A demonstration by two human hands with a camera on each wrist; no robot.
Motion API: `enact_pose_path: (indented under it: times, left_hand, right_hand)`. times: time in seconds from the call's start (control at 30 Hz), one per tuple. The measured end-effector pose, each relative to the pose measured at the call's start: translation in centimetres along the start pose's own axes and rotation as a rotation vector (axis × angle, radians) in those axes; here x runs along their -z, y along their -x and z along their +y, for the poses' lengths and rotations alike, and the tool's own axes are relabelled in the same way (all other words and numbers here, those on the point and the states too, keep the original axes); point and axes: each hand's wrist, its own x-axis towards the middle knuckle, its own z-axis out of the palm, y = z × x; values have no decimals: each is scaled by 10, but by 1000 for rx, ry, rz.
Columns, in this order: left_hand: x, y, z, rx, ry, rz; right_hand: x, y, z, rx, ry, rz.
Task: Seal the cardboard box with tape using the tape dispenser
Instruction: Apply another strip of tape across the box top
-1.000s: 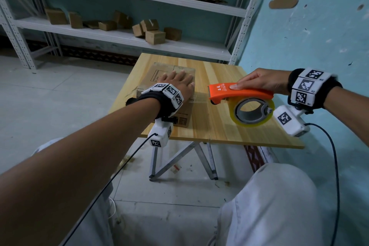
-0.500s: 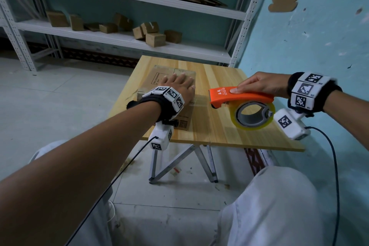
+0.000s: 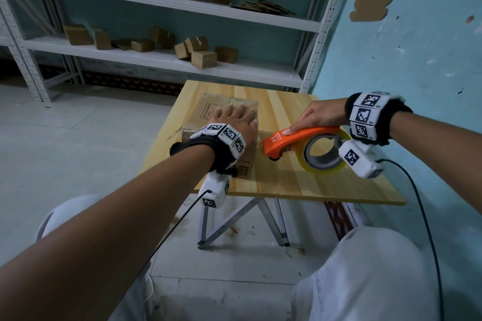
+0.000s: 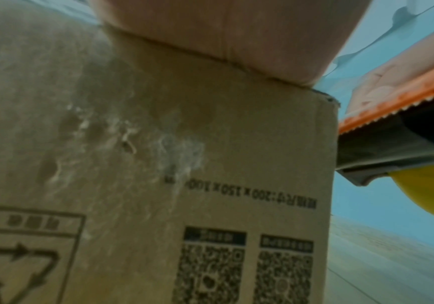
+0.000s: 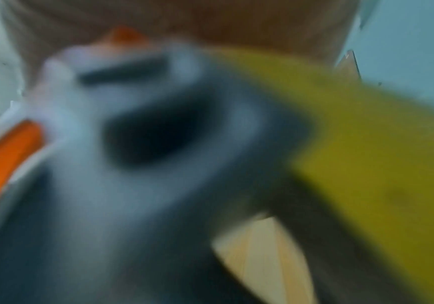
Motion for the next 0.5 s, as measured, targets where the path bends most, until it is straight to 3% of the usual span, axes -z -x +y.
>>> enact_pose_path:
  times: [0.5]
  left_hand:
    - [-1,-1,0,18,19,4]
  right_hand:
    - [7,-13,-14,-62,23,-36]
